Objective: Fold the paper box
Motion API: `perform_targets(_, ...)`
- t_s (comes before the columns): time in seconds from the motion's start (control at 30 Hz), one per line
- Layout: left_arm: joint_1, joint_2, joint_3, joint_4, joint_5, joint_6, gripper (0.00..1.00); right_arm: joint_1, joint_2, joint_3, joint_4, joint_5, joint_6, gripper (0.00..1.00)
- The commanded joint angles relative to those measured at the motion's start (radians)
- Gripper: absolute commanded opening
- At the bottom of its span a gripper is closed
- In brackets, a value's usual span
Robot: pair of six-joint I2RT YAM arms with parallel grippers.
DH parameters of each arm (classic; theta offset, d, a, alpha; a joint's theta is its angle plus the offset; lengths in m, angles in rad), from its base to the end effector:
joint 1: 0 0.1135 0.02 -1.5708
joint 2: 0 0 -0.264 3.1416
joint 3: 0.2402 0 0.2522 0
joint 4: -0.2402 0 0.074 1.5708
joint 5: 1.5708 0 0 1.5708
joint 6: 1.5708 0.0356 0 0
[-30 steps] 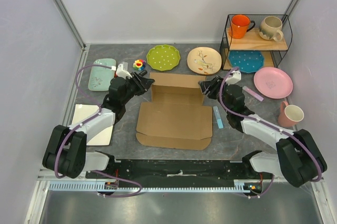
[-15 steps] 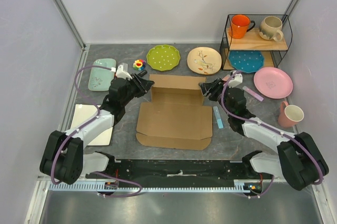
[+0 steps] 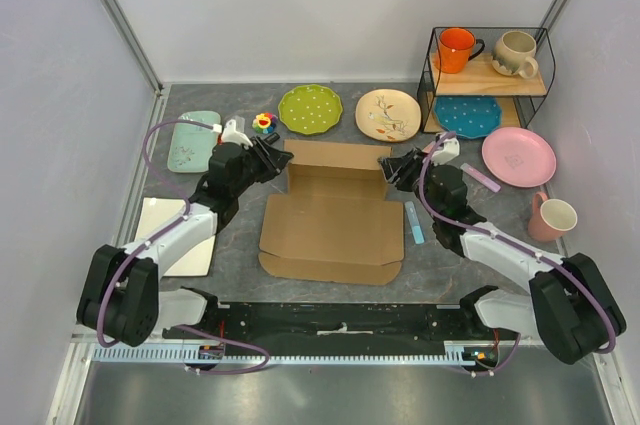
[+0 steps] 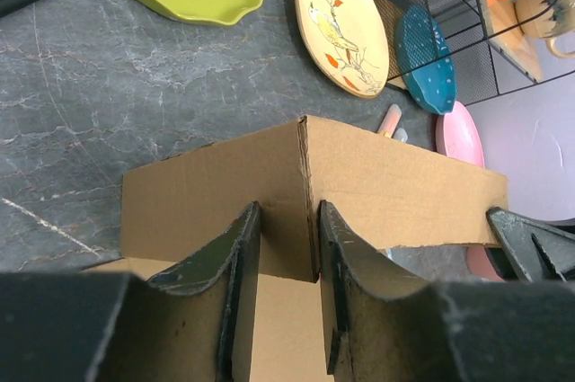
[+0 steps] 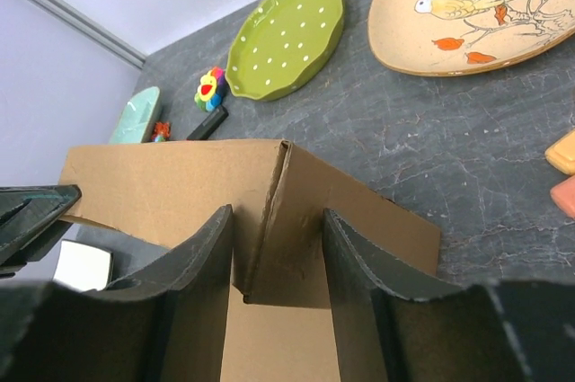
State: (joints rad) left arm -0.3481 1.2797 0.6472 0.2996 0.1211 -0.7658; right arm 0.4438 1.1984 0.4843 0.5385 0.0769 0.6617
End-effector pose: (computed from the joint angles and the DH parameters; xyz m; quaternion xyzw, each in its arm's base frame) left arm 0.2623 -0.0998 0.2342 -0.1342 0.8026 -0.3480 0.4655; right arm 0.2325 0.1075 0.2252 0.1078 0.7586 0.3119 0.5618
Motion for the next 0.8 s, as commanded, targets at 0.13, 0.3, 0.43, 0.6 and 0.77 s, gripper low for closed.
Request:
perform_targets(0.13, 0.009, 0.136, -0.06, -0.43, -0.075, 0.028, 0.21, -0.017, 0.075, -0.132, -0.225, 0.073, -0.04, 0.47)
perform_targets(0.3, 0.011, 0.032, -0.006, -0.479, -0.113, 0.048, 0.29, -0.017, -0.022, -0.023, -0.35, 0.093, -0.073, 0.6)
perform_targets(0.43, 0.011, -0.032, 0.112, -0.534, -0.158, 0.079, 0.44, -0.025, -0.062, 0.077, -0.448, 0.129, -0.079, 0.78)
perform_targets(0.6, 0.011, -0.04, 0.221, -0.577, -0.166, 0.106, 0.56, -0.05, -0.075, 0.172, -0.52, 0.142, -0.1, 0.84)
perform_targets(0.77, 0.011, -0.043, 0.33, -0.608, -0.161, 0.122, 0.67, -0.05, -0.1, 0.259, -0.6, 0.139, -0.126, 0.88)
